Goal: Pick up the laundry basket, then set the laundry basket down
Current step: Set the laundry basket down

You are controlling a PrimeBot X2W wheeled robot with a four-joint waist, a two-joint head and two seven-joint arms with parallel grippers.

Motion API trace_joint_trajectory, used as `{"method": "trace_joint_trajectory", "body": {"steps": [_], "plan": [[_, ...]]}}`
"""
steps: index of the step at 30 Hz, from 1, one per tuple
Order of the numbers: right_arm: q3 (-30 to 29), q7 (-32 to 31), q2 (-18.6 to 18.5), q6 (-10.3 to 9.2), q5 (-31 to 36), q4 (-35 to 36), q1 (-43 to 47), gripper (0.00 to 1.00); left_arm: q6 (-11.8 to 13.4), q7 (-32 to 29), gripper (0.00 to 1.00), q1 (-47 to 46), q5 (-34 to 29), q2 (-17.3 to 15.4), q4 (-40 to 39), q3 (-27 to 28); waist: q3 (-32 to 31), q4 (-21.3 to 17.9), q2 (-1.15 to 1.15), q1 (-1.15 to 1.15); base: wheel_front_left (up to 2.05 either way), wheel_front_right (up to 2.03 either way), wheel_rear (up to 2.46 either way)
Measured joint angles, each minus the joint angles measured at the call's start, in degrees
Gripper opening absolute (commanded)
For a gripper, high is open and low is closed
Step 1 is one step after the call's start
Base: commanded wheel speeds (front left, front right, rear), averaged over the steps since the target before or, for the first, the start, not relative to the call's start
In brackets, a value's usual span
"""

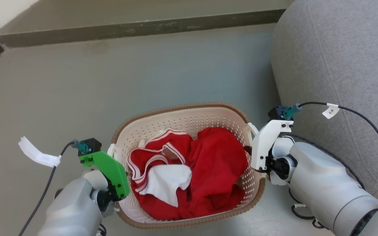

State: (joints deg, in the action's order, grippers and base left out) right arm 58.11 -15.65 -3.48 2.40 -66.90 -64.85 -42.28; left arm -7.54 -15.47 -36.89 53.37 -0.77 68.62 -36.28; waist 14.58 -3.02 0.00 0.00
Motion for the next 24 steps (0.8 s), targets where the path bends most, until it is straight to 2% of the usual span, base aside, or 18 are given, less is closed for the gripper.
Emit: {"method": "trace_joint_trajectory", "body": {"steps": [24], "plan": [[0.29, 6.88, -0.15, 0.01, 1.00, 1.57, -8.55, 0.00, 0.27, 8.61, 0.00, -9.16, -1.20, -1.65, -0.93, 0.85, 13.49, -0.63, 0.00, 0.00, 0.00, 0.00, 0.00]]}}
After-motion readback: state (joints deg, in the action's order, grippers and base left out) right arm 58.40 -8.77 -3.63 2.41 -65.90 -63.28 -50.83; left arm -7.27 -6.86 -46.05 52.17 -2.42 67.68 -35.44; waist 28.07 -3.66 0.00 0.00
